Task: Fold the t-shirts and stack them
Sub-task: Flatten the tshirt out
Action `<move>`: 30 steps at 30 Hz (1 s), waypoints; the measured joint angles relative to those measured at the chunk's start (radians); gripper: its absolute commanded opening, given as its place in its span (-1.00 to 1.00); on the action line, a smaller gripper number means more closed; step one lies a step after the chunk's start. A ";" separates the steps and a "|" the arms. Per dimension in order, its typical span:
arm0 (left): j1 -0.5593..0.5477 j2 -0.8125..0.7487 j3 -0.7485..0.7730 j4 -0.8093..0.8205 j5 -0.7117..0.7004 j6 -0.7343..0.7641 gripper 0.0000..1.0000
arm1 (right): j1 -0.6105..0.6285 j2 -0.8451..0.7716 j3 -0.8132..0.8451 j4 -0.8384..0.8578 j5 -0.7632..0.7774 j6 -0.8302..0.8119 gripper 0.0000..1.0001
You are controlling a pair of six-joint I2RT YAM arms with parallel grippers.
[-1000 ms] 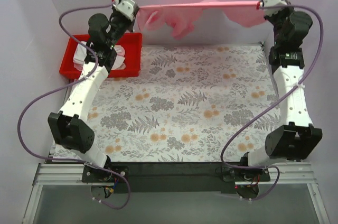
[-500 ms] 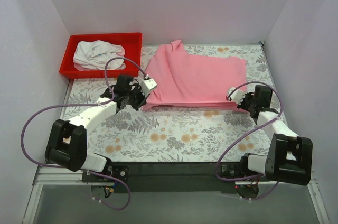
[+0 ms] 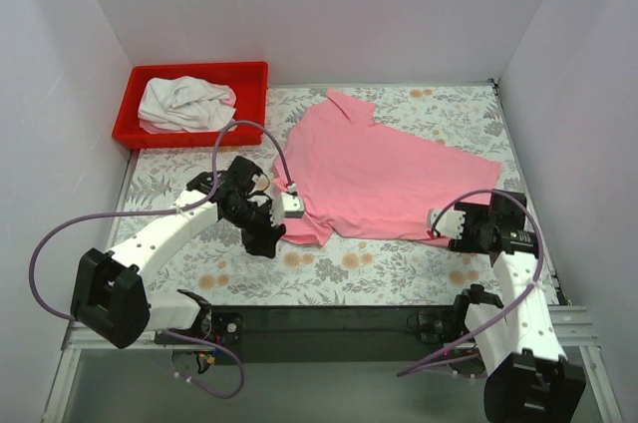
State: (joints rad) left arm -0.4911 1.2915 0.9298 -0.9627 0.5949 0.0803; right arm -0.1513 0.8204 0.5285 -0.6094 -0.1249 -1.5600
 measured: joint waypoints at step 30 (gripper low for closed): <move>0.106 0.389 0.054 0.348 -0.293 -0.220 -0.63 | -0.052 0.907 0.618 -0.216 -0.064 0.689 -0.23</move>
State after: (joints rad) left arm -0.3847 1.6810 0.9840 -0.6147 0.3016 -0.1394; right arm -0.2035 1.7275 1.1461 -0.8257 -0.1890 -0.8711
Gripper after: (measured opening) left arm 0.191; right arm 0.402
